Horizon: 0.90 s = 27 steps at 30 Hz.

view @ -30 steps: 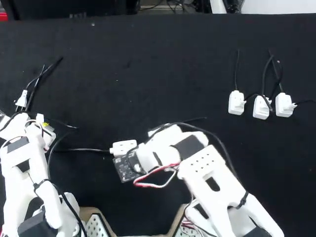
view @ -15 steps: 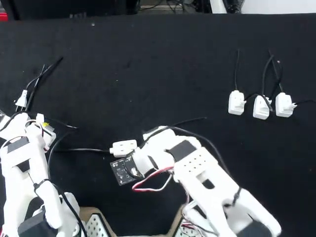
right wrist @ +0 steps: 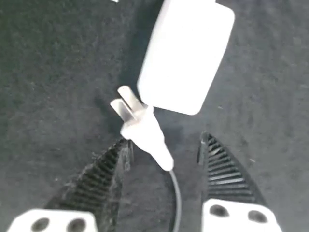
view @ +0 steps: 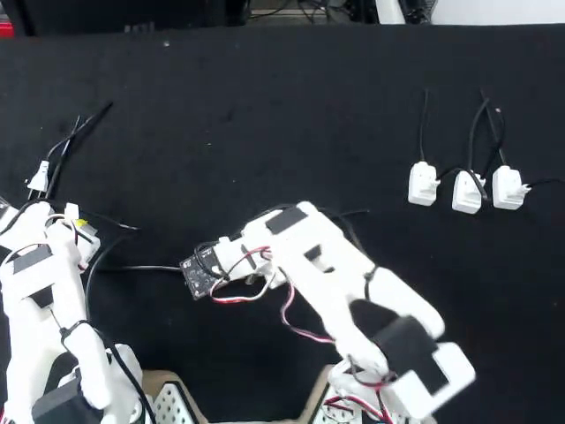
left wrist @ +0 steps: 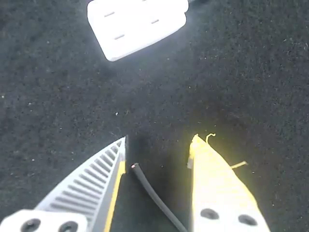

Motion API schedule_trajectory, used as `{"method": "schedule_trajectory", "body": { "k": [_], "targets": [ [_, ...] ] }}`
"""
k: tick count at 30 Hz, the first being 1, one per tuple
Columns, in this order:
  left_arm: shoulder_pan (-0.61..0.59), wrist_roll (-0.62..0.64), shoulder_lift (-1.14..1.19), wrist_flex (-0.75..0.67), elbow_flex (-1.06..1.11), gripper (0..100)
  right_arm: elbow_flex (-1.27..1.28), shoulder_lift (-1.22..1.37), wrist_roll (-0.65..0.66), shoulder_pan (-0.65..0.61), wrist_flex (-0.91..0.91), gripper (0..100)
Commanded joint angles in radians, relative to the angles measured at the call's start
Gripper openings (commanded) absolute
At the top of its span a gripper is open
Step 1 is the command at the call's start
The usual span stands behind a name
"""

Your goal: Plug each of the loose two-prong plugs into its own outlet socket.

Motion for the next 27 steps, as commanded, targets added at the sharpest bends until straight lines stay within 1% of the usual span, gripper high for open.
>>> {"method": "schedule_trajectory", "body": {
  "k": [1, 2, 4, 6, 7, 10, 12, 16, 19, 22, 24, 27],
  "targets": [
    [0.001, 0.009, -0.025, -0.006, -0.056, 21, -0.058, 0.041, -0.034, -0.011, 0.006, 17.6],
    [0.002, 0.009, -0.025, -0.006, -0.056, 21, -0.058, 0.042, -0.069, -0.011, 0.006, 12.9],
    [0.002, 0.009, -0.025, -0.006, -0.056, 21, -0.062, 0.041, -0.173, -0.011, 0.002, 0.2],
    [0.019, 0.008, -0.025, -0.006, -0.056, 21, -0.073, 0.028, -0.261, -0.002, 0.015, 3.2],
    [0.031, 0.008, -0.025, -0.006, -0.054, 21, -0.082, 0.012, -0.293, 0.008, 0.034, 0.8],
    [0.077, 0.005, -0.023, -0.006, -0.054, 21, -0.102, -0.088, -0.374, 0.034, 0.110, 0.9],
    [0.117, -0.002, -0.025, -0.006, -0.050, 21, -0.107, -0.183, -0.456, 0.048, 0.164, 1.1],
    [0.196, -0.101, -0.026, -0.005, -0.044, 21, -0.061, -0.360, -0.674, 0.044, 0.210, 1.1],
    [0.242, -0.146, -0.028, 0.051, -0.059, 21, -0.013, -0.427, -0.763, 0.032, 0.210, 1.1],
    [0.280, -0.155, -0.057, 0.130, -0.084, 21, 0.036, -0.423, -0.845, -0.003, 0.129, 1.1],
    [0.303, -0.153, -0.107, 0.160, -0.081, 21, 0.085, -0.410, -0.937, -0.021, 0.014, 1.1],
    [0.337, -0.155, -0.218, 0.152, -0.019, 21, 0.177, -0.417, -1.077, -0.026, -0.172, 1.1]
  ]
}}
